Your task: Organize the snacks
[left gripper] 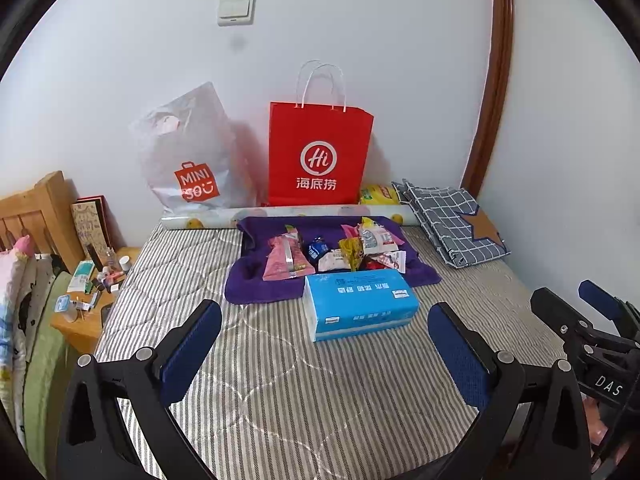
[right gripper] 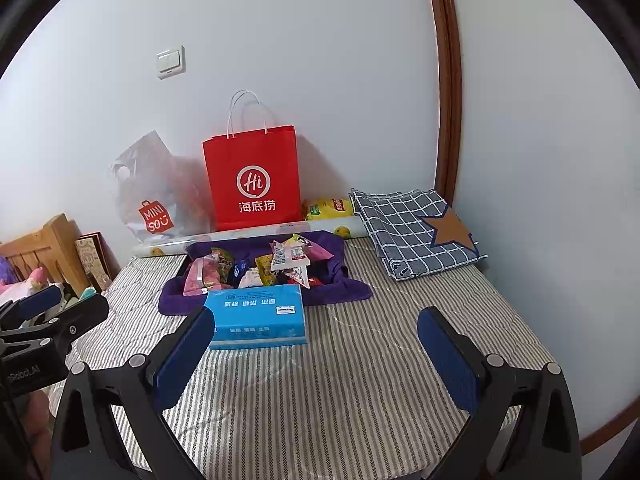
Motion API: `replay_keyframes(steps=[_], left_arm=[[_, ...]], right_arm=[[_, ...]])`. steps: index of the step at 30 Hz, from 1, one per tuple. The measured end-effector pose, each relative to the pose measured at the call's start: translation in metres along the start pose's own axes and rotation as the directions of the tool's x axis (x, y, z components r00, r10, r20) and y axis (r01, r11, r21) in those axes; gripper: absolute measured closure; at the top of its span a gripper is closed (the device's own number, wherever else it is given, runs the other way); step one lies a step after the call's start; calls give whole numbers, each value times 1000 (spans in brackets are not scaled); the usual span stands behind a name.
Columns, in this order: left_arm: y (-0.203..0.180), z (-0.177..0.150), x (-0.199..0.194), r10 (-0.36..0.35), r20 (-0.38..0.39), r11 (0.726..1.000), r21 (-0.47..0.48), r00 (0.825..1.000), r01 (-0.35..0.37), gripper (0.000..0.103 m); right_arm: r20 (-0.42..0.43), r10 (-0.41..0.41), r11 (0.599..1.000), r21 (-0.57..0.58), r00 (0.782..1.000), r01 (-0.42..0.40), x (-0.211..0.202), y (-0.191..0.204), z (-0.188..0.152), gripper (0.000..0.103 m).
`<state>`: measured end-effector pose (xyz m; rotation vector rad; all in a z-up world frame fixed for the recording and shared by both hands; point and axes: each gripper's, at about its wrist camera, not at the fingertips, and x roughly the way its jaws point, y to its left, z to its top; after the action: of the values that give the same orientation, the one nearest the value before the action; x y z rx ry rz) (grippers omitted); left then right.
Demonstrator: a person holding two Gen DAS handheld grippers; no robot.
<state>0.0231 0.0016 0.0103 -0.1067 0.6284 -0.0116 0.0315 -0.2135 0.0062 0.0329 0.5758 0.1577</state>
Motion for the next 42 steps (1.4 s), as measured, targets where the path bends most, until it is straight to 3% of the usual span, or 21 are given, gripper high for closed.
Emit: replay_keyframes(steps=[42], left_arm=[[-3,-3,-1,1,-5,1000,8,1000,-1,1]], right_arm=[[13,6,1000,1,1000,-6,-7,4,-2,1]])
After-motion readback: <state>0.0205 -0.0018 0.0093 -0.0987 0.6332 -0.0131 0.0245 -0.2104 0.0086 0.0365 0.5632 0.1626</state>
